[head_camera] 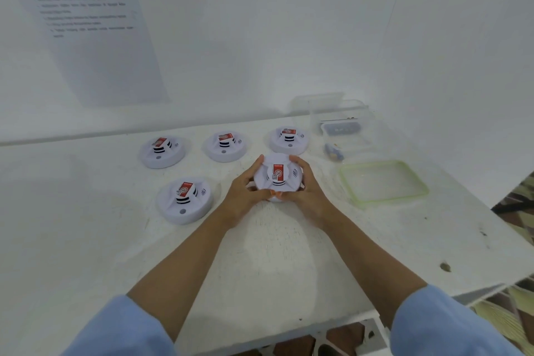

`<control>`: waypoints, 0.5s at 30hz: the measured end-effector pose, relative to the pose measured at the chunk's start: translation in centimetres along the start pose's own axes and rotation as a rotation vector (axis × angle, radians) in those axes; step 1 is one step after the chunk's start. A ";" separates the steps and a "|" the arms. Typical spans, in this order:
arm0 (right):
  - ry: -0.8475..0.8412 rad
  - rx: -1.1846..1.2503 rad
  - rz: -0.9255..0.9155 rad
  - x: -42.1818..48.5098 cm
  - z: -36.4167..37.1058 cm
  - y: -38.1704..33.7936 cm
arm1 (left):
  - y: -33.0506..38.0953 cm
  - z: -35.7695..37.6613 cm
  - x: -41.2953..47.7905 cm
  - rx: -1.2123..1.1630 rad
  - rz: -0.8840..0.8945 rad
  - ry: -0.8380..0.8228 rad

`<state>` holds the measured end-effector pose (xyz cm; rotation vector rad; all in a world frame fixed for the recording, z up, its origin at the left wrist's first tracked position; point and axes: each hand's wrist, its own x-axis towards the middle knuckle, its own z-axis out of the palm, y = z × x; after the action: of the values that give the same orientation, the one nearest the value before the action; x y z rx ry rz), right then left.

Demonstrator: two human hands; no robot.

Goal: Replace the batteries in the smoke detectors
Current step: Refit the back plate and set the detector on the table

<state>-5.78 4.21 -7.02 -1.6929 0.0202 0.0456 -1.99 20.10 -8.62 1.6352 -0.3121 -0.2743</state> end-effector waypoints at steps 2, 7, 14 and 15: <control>0.001 0.015 -0.005 0.0 0.1 0.0 | 0.1 0.1 0.0 -0.002 0.004 -0.002; -0.002 0.036 -0.022 0.1 0.1 0.2 | 0.1 0.1 0.0 -0.010 0.006 -0.006; -0.002 0.056 -0.031 0.3 0.0 0.5 | 0.0 0.1 0.1 -0.016 0.016 -0.011; 0.001 0.059 -0.030 0.4 0.0 0.6 | 0.0 0.1 0.1 -0.020 0.016 -0.010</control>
<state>-5.41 4.14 -7.60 -1.6342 -0.0031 0.0216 -1.91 19.96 -8.64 1.6113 -0.3289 -0.2728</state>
